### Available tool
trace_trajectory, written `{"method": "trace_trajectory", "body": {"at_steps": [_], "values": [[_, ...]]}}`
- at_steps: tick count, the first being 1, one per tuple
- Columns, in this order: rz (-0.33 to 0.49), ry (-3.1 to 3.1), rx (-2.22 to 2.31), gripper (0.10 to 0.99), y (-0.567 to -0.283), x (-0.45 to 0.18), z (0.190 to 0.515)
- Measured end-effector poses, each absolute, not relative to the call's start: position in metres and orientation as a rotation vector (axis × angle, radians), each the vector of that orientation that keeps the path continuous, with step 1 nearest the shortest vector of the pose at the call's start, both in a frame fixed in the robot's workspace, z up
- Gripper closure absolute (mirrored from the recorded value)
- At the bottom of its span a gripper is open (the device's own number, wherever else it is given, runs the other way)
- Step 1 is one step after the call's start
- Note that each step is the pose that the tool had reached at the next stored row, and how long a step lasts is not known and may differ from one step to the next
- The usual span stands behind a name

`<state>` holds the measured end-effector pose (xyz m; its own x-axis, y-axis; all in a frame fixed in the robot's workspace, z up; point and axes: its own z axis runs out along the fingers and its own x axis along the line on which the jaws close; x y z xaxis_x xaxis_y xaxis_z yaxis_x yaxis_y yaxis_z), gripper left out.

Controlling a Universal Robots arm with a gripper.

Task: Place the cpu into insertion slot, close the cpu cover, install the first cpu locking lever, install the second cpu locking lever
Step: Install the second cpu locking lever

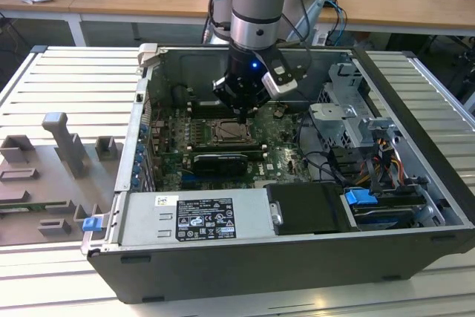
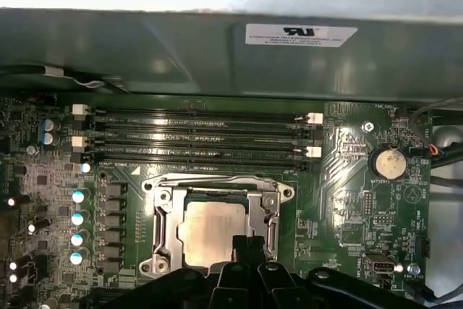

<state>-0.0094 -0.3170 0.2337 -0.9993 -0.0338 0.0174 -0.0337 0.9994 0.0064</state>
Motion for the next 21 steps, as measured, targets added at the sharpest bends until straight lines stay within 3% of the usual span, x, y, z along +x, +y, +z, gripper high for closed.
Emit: {"method": "trace_trajectory", "body": {"at_steps": [21], "values": [[-0.012,-3.124,0.052,0.98,-0.345,-0.01,0.236]]}}
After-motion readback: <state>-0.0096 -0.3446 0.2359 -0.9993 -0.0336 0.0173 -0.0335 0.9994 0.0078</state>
